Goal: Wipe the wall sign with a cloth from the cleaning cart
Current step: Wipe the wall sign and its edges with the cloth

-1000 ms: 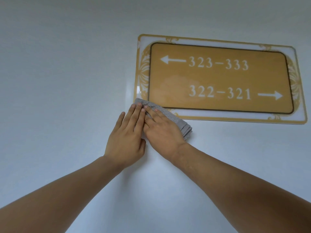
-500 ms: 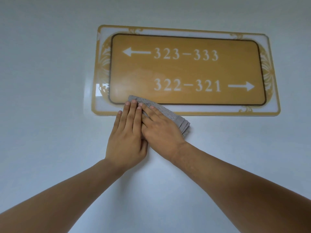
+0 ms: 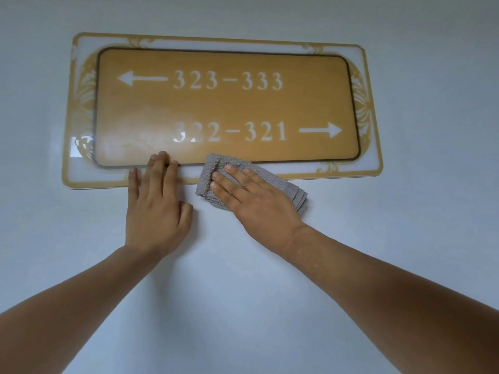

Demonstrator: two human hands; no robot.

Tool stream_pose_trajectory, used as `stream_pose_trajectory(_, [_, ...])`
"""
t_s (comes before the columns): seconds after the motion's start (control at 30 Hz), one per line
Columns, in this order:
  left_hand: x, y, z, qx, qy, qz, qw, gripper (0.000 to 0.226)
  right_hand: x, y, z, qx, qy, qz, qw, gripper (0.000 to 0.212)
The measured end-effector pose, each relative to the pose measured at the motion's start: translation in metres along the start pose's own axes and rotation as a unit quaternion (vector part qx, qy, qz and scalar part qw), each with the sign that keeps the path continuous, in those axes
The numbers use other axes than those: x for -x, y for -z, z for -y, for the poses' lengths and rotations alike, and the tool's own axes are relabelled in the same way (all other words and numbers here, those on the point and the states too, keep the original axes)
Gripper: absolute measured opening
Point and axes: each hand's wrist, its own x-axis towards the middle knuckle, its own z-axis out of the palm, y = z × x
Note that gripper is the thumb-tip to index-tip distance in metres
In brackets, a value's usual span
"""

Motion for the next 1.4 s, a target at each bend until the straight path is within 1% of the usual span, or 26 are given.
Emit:
stream_pose_trajectory(0.13, [-0.010,-0.008,-0.034,0.031,0.051,-0.031,0.998,0.066,0.031,-0.007,-0.036,-0.001,-0.011,0.014,1.000,0.071])
stream_pose_trajectory(0.27, [-0.023,-0.018,-0.073,0.062,-0.003,-0.047,0.997,0.065,0.062,-0.018,-0.071,0.001,-0.026,0.019,0.999,0.069])
stream_pose_trajectory(0.33, [-0.033,-0.024,-0.101,0.077,-0.003,-0.061,0.995,0.065,0.077,-0.024,-0.087,-0.004,-0.036,0.013,0.999,0.070])
stream_pose_trajectory(0.43, [-0.048,-0.034,-0.147,0.086,0.030,-0.064,0.994,0.066,0.095,-0.035,-0.112,-0.015,-0.037,0.001,0.999,0.072])
stream_pose_trajectory(0.5, [-0.056,-0.041,-0.166,0.072,0.059,-0.060,0.994,0.068,0.107,-0.044,-0.129,-0.018,-0.036,-0.013,0.999,0.072])
stream_pose_trajectory(0.57, [-0.059,-0.047,-0.169,0.054,0.074,-0.064,0.994,0.068,0.119,-0.051,-0.145,-0.013,-0.033,-0.025,0.999,0.072])
stream_pose_trajectory(0.67, [-0.058,-0.051,-0.167,0.043,0.071,-0.064,0.995,0.066,0.138,-0.059,-0.170,-0.022,-0.035,-0.047,0.998,0.074])
stream_pose_trajectory(0.87, [-0.057,-0.050,-0.174,0.019,0.072,-0.054,0.996,0.065,0.178,-0.078,-0.204,-0.040,-0.095,-0.103,0.989,0.077])
stream_pose_trajectory(0.93, [-0.057,-0.050,-0.176,0.002,0.041,-0.057,0.998,0.066,0.183,-0.085,-0.209,-0.046,-0.112,-0.115,0.986,0.082])
stream_pose_trajectory(1.0, [-0.057,-0.050,-0.180,-0.031,-0.056,-0.060,0.996,0.066,0.181,-0.089,-0.209,-0.053,-0.118,-0.124,0.984,0.083])
stream_pose_trajectory(1.07, [-0.058,-0.054,-0.185,-0.050,-0.170,-0.066,0.982,0.060,0.180,-0.092,-0.207,-0.054,-0.122,-0.128,0.983,0.083])
stream_pose_trajectory(1.1, [-0.059,-0.056,-0.185,-0.051,-0.209,-0.066,0.974,0.055,0.180,-0.094,-0.207,-0.054,-0.123,-0.128,0.983,0.084])
stream_pose_trajectory(1.13, [-0.060,-0.057,-0.185,-0.047,-0.230,-0.067,0.970,0.051,0.180,-0.095,-0.207,-0.054,-0.124,-0.127,0.983,0.084])
stream_pose_trajectory(1.17, [-0.061,-0.058,-0.184,-0.043,-0.237,-0.067,0.968,0.049,0.180,-0.095,-0.207,-0.054,-0.124,-0.127,0.983,0.084])
stream_pose_trajectory(1.23, [-0.062,-0.060,-0.187,-0.043,-0.223,-0.065,0.972,0.048,0.181,-0.096,-0.209,-0.061,-0.121,-0.128,0.982,0.085])
stream_pose_trajectory(1.33, [-0.060,-0.061,-0.208,-0.043,-0.158,-0.050,0.985,0.049,0.181,-0.097,-0.210,-0.063,-0.116,-0.132,0.982,0.084])
stream_pose_trajectory(1.4, [-0.061,-0.062,-0.220,-0.046,-0.122,-0.050,0.990,0.044,0.181,-0.097,-0.210,-0.060,-0.113,-0.131,0.983,0.083])
